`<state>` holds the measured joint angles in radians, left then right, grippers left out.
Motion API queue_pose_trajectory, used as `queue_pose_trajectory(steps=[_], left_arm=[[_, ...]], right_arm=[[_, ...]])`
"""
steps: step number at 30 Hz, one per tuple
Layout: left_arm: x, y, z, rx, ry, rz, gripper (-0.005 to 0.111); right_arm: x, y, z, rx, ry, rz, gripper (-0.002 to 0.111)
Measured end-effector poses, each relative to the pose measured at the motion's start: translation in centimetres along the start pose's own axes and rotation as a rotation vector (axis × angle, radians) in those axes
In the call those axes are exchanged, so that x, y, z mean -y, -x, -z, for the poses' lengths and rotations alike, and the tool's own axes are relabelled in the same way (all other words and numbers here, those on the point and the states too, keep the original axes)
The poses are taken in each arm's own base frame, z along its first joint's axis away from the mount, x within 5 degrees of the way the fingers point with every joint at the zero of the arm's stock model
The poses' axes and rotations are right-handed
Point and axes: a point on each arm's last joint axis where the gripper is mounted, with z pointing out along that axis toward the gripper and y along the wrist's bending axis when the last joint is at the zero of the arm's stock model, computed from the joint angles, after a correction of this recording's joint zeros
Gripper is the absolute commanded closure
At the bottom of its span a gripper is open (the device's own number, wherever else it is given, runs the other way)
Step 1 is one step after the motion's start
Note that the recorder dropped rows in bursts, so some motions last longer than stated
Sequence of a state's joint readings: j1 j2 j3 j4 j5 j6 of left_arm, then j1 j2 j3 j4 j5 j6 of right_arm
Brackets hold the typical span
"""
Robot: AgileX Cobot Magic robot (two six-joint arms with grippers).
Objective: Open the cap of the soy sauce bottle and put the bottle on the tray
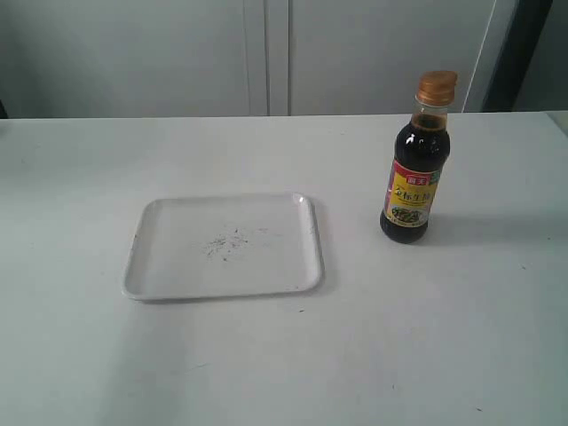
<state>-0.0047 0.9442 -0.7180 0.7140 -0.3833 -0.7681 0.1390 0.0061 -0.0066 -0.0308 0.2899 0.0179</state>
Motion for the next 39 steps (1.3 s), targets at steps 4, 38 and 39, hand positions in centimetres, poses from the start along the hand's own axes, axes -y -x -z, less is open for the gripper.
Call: queue_pose_trajectory(steps=[4,38,39], left_arm=[[1.6,-0.8,-2.6,-0.098,-0.069,-0.079,0.107],[19.8,-11.4,-14.0,0.030,-0.900,-0.032,0.101],[20.1,-11.7,-14.3,0.026,-0.920,-0.016,0.096]], right_arm=[[0.0,0.7,0.0,0.075,0.001,0.000,0.108],[-0.1,5.2,1.6,0.594,0.073,-0.196,0.108],[-0.1,5.4,1.7,0.600,0.075,-0.198,0.108]])
